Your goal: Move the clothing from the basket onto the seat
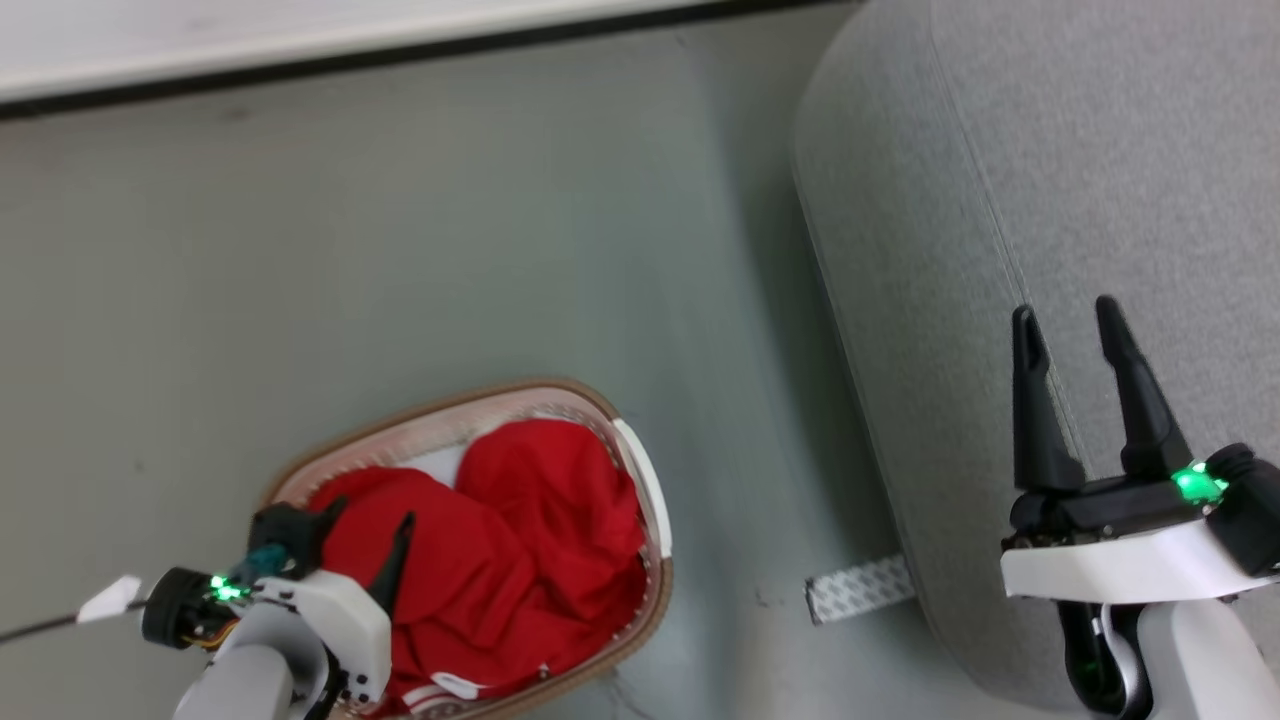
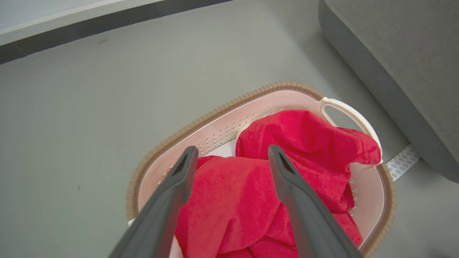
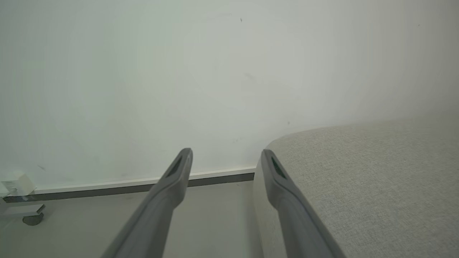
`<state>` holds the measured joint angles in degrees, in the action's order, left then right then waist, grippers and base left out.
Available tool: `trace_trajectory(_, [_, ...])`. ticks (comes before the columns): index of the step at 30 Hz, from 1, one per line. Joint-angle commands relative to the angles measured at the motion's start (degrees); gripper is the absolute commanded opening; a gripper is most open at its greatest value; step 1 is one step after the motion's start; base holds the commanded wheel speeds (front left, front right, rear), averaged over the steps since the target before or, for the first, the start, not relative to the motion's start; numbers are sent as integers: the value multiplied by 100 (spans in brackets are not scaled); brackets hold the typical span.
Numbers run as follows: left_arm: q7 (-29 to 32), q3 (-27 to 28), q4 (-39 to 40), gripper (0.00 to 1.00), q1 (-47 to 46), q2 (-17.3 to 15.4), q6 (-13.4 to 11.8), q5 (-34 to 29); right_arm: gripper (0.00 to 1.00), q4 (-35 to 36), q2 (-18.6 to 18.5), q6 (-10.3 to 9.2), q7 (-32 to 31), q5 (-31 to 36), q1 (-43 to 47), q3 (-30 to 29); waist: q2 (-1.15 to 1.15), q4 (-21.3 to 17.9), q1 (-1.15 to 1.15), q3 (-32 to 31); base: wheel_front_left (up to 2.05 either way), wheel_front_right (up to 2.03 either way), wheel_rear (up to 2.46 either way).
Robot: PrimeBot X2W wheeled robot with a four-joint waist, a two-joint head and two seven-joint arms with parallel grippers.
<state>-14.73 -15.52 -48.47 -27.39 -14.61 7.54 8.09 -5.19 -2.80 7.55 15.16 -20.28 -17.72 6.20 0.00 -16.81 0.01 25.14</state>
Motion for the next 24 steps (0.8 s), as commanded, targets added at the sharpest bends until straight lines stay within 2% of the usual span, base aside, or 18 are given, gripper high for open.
trace_trajectory(1, [57, -175, -216, 100, -202, -71, -13, 105, 100, 97, -19, -12, -1, -37, -104, -31, 0, -225, -1, 343, 0, 0, 0])
trace_trajectory(10, [622, -1449, -1232, 100, -1000, -250, -12, 786, 100, 576, -17, -12, -1, -229, -327, 12, 0, -470, -1, 983, 0, 0, 0])
trace_trajectory(22, [1303, -2314, -2046, 100, -1692, -509, -12, 1226, 100, 802, -16, -12, -1, -433, -449, 87, 0, -749, -1, 1614, 0, 0, 0])
trace_trajectory(23, [1312, -2377, -2072, 61, -1724, -523, -12, 1237, 100, 801, -16, -12, -1, -451, -456, 92, 0, -758, -1, 1640, 0, 0, 0])
trace_trajectory(24, [1318, -2434, -2085, 26, -1747, -532, -12, 1264, 100, 800, -16, -12, 0, -459, -458, 92, 0, -762, -1, 1659, 0, 0, 0])
